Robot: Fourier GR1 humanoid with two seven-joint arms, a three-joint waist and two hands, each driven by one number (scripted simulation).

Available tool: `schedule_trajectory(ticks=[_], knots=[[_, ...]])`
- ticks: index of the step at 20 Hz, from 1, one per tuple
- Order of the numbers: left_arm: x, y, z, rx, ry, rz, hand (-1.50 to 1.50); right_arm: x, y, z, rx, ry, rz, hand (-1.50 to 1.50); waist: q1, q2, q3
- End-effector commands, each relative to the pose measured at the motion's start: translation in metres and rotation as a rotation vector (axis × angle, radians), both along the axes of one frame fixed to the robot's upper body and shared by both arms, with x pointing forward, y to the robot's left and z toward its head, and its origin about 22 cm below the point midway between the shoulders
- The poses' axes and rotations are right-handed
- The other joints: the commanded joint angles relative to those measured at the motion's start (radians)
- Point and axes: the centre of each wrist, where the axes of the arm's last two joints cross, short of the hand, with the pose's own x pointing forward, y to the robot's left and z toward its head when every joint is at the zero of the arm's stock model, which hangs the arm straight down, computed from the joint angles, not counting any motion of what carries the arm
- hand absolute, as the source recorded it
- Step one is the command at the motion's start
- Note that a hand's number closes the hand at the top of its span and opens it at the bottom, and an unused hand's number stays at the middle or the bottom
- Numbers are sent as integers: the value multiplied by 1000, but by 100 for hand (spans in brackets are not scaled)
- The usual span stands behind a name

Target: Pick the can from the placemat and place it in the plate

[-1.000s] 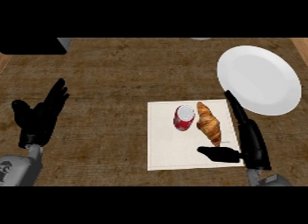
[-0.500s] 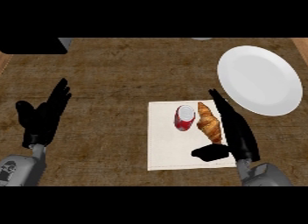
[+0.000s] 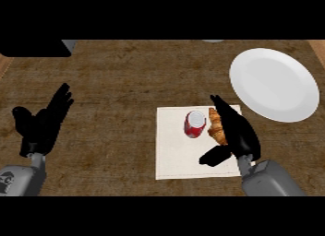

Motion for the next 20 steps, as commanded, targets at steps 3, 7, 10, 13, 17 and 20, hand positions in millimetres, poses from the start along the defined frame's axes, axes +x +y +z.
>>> schedule_trajectory(ticks=[3, 7, 10, 13, 17, 20], knots=[[3, -22, 8, -1, -4, 1, 0, 15, -1, 5, -24, 77, 17, -150, -2, 0, 0], [-12, -20, 12, -21, 23, -11, 0, 37, 10, 0, -45, 79, -2, -150, 4, 0, 1], [2, 1, 15, -11, 9, -3, 0, 27, 18, -11, -60, 81, -12, -150, -2, 0, 0], [2, -26, 3, 7, 0, 6, 0, 37, 37, -21, -81, 86, 6, -150, 0, 1, 0], [-2, -3, 7, -3, -3, 8, 0, 41, 32, -19, -104, 129, 4, -150, -1, 0, 0], [1, -11, -4, 18, -17, 5, 0, 44, 31, -23, -121, 161, 52, -150, -2, 0, 0]])
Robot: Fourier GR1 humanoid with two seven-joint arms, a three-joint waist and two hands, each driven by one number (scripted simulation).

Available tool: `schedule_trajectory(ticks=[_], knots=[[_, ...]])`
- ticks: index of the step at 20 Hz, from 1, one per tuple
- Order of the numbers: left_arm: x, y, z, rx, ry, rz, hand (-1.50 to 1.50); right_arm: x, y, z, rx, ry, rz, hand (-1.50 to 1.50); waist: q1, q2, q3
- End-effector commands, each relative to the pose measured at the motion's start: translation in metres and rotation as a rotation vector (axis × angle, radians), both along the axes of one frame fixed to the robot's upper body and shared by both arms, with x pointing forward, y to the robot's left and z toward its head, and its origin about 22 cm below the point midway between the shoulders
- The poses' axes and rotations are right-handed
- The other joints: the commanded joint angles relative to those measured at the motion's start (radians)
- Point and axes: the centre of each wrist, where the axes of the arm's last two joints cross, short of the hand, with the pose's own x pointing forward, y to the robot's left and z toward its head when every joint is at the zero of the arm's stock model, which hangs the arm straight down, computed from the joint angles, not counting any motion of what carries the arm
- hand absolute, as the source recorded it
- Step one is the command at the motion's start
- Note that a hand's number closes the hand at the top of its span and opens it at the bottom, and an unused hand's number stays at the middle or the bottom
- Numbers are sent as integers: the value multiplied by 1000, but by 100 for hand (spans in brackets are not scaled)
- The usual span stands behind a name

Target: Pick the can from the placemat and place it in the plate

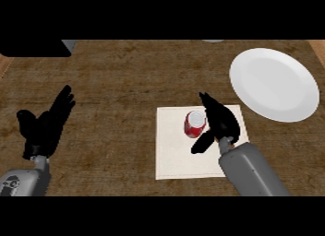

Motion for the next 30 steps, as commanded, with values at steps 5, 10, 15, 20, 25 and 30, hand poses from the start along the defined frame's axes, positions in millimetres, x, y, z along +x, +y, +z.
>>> schedule_trajectory(ticks=[5, 10, 15, 20, 25, 30], knots=[[-5, 18, -4, 3, 0, -4, 0, -7, 0, -11, -18, 38, 168, 150, -1, -1, 0], [7, 12, 10, 0, 14, 12, 0, 18, 14, -20, 28, 4, 152, 150, 2, 0, 0], [18, 10, -5, 13, 8, -2, 0, 12, 35, -9, 10, -110, 91, 150, -1, 1, 0], [26, -16, 15, -3, -28, -31, 0, 71, 50, 29, -73, -181, -49, 150, 39, 13, 1], [12, -17, 0, -23, -3, -55, 0, 98, 51, 46, -183, -359, -170, 150, 53, 17, 0], [17, -6, 1, 13, -10, -34, 0, 116, 45, 95, -253, -700, -343, 150, 37, 13, -2]])
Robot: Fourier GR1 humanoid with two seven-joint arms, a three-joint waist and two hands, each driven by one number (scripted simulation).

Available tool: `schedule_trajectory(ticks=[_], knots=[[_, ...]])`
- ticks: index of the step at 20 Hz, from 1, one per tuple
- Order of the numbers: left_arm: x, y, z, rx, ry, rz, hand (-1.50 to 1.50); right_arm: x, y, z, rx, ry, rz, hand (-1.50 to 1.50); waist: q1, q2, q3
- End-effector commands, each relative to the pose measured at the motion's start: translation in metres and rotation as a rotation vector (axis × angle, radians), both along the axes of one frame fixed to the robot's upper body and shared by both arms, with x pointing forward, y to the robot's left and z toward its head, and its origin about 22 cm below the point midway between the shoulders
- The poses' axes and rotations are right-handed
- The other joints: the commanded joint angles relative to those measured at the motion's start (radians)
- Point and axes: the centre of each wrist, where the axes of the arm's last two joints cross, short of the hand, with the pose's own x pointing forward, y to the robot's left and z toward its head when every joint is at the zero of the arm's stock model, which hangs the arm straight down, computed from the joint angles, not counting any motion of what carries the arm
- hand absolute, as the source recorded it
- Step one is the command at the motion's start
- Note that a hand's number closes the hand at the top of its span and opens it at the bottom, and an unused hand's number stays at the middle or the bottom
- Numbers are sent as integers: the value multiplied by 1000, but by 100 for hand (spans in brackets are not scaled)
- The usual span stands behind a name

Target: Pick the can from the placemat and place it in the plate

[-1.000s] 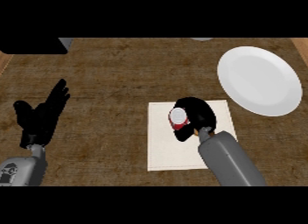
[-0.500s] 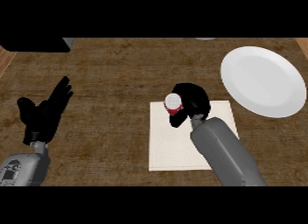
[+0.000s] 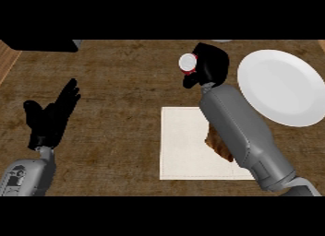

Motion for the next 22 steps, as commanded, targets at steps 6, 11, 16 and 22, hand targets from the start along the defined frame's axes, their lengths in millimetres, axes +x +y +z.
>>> schedule_trajectory(ticks=[6, 11, 16, 22], knots=[[5, -10, 0, -8, -4, 17, 0, 24, -4, 32, -52, -292, -305, 150, -21, -5, 0], [-14, 16, -10, 14, -1, 53, 0, 24, -52, 15, 32, -315, -400, 150, -34, -12, 0], [-8, -1, -7, -5, 13, 20, 0, 32, -121, 24, 74, -337, -490, 150, -31, -9, 1], [-17, 9, 3, -4, 6, 38, 0, 16, -167, -5, 59, -313, -524, 150, -36, -14, 1]])
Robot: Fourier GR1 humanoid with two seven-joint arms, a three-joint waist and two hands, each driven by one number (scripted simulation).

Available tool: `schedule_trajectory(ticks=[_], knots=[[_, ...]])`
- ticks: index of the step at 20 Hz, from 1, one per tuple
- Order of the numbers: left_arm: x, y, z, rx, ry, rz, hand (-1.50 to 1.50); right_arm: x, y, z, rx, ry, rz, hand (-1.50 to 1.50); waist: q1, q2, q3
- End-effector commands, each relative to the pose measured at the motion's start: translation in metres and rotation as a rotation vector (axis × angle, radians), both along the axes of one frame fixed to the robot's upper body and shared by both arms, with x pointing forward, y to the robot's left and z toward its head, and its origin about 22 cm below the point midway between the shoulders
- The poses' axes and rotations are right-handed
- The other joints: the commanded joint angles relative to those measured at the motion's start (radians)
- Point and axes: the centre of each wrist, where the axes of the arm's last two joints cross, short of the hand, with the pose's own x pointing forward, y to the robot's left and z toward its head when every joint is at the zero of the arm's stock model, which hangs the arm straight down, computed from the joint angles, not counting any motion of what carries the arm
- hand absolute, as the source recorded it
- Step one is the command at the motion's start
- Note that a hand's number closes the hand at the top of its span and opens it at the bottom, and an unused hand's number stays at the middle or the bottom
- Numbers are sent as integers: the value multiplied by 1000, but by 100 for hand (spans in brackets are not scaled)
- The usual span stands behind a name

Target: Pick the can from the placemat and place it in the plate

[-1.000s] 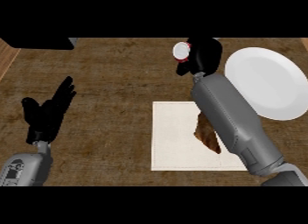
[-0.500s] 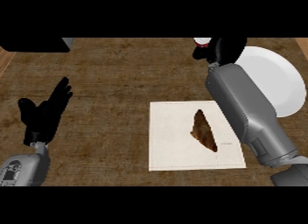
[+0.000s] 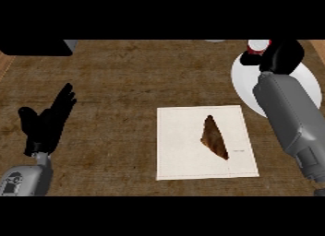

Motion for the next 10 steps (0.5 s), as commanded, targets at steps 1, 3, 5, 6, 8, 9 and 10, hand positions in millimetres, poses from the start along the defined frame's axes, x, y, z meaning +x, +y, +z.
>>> schedule_trajectory(ticks=[1, 3, 5, 6, 8, 9, 10], knots=[[7, 6, 10, -15, -1, -8, 0, -7, -27, -16, 13, 31, -31, 150, -2, -1, 0], [2, 15, 0, -10, 5, 4, 0, -11, -66, -5, -9, 70, -47, 150, -7, -2, 0], [4, 8, 10, 6, -15, 2, 0, -20, -72, -34, 16, 137, -46, 150, 1, 0, 0], [-3, 13, -10, -2, 1, -6, 0, -17, -79, -27, 51, 189, -18, 150, 3, 3, 0], [1, 11, 12, -10, 9, 1, 0, -25, -96, -37, 90, 233, 8, 150, 9, 3, 1], [3, 9, 14, 2, 3, 8, 0, -25, -91, -38, 218, 163, -15, 150, 5, 2, 2], [4, 10, 6, 9, -11, 7, 0, -27, -106, -32, 281, 160, -1, 150, 1, 5, 2]])
